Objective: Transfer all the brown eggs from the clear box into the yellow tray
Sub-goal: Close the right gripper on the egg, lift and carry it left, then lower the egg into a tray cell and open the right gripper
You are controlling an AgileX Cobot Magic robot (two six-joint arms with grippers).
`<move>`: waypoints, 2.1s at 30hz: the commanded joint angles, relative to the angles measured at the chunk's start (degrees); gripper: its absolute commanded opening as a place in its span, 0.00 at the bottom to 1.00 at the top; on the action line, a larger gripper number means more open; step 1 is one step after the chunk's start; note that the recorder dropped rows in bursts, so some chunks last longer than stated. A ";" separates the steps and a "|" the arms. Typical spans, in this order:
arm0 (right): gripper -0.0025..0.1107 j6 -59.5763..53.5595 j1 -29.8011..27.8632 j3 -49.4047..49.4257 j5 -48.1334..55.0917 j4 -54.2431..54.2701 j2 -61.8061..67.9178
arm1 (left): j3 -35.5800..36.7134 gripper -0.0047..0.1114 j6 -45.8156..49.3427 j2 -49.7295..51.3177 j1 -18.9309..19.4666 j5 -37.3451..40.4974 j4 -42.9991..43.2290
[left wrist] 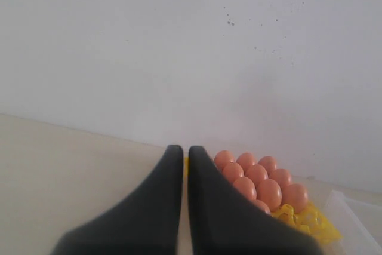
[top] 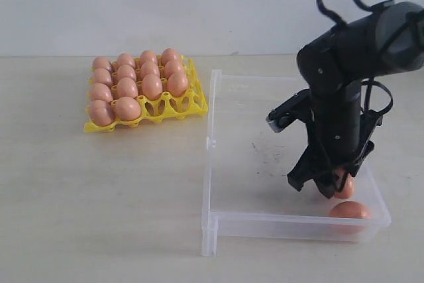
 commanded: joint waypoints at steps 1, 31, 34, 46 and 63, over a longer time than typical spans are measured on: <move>0.47 3.26 1.37 0.01 -2.39 -3.75 1.69 | -0.15 0.07 0.52 -0.16 -0.24 0.00 -0.19; 0.02 18.85 1.37 0.01 -44.44 -1.93 -7.01 | -0.15 0.07 0.52 -0.16 -0.24 0.00 -0.19; 0.02 20.12 1.37 0.01 -49.86 -1.82 -7.01 | -0.15 0.07 0.52 -0.16 -0.24 0.00 -0.19; 0.02 17.88 6.39 0.01 -94.79 -2.73 -1.31 | -0.15 0.07 0.52 -0.16 -0.24 0.00 -0.19; 0.02 22.28 7.06 -12.56 -104.50 -13.33 20.93 | -0.15 0.07 0.52 -0.16 -0.24 0.00 -0.19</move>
